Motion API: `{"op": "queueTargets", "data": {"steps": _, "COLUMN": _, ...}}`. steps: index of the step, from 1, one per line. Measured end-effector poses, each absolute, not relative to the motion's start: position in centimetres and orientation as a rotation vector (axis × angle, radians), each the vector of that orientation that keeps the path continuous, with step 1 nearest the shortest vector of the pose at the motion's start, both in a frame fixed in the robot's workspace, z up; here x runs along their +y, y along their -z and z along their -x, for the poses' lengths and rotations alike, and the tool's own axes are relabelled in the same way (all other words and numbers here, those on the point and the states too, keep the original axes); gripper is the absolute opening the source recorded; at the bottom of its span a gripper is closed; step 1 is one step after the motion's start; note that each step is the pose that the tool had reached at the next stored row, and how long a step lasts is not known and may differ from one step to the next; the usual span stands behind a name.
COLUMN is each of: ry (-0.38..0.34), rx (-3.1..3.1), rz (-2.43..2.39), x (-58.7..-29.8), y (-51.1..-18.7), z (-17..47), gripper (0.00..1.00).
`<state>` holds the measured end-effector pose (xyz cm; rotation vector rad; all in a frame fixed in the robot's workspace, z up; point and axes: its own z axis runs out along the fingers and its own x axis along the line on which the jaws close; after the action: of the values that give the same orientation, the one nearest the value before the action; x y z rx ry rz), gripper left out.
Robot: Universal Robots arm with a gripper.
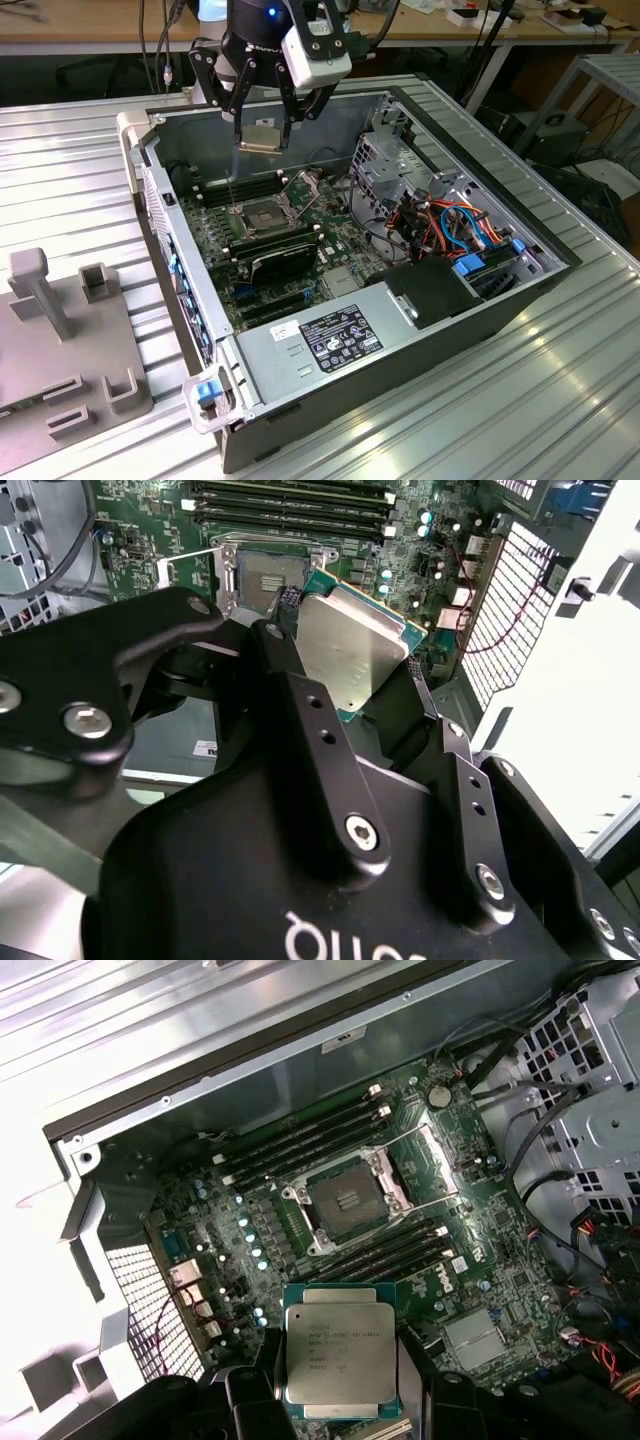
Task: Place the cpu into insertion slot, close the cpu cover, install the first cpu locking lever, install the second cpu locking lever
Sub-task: 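Place the cpu into insertion slot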
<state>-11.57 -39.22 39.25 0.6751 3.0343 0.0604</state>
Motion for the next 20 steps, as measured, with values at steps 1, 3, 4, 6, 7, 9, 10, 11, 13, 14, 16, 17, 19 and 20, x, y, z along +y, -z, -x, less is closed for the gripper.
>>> {"op": "queueTargets", "data": {"steps": 1, "ry": -0.060, "rx": 3.033, "rz": -0.681, "x": -39.22, "y": -39.25, "z": 11.57, "gripper": 0.55}}
{"op": "queueTargets", "data": {"steps": 3, "ry": -0.060, "rx": 3.030, "rz": -0.693, "x": -39.22, "y": -39.25, "z": 11.57, "gripper": 0.55}}
{"op": "queueTargets", "data": {"steps": 4, "ry": -0.060, "rx": 3.029, "rz": -0.699, "x": -39.22, "y": -39.25, "z": 11.57, "gripper": 0.55}}
{"op": "queueTargets", "data": {"steps": 6, "ry": -0.060, "rx": 3.026, "rz": -0.710, "x": -39.22, "y": -39.25, "z": 11.57, "gripper": 0.55}}
{"op": "queueTargets", "data": {"steps": 7, "ry": -0.060, "rx": 3.025, "rz": -0.715, "x": -39.22, "y": -39.25, "z": 11.57, "gripper": 0.55}}
{"op": "queueTargets", "data": {"steps": 9, "ry": -0.060, "rx": 3.021, "rz": -0.730, "x": -39.22, "y": -39.25, "z": 11.57, "gripper": 0.55}}
{"op": "queueTargets", "data": {"steps": 10, "ry": -0.059, "rx": 3.020, "rz": -0.733, "x": -39.22, "y": -39.24, "z": 11.57, "gripper": 0.55}}
{"op": "queueTargets", "data": {"steps": 11, "ry": -0.059, "rx": 3.019, "rz": -0.737, "x": -39.22, "y": -39.24, "z": 11.57, "gripper": 0.55}}
{"op": "queueTargets", "data": {"steps": 13, "ry": -0.059, "rx": 3.017, "rz": -0.746, "x": -39.21, "y": -39.24, "z": 11.57, "gripper": 0.55}}
{"op": "queueTargets", "data": {"steps": 14, "ry": -0.059, "rx": 3.015, "rz": -0.753, "x": -39.21, "y": -39.24, "z": 11.57, "gripper": 0.55}}
{"op": "queueTargets", "data": {"steps": 16, "ry": -0.059, "rx": 3.010, "rz": -0.770, "x": -39.21, "y": -39.24, "z": 11.57, "gripper": 0.55}}
{"op": "queueTargets", "data": {"steps": 17, "ry": -0.059, "rx": 3.007, "rz": -0.781, "x": -39.21, "y": -39.23, "z": 11.57, "gripper": 0.55}}
{"op": "queueTargets", "data": {"steps": 19, "ry": -0.058, "rx": 3.004, "rz": -0.793, "x": -39.21, "y": -39.23, "z": 11.57, "gripper": 0.55}}
{"op": "queueTargets", "data": {"steps": 20, "ry": -0.058, "rx": 3.003, "rz": -0.798, "x": -39.21, "y": -39.22, "z": 11.57, "gripper": 0.55}}
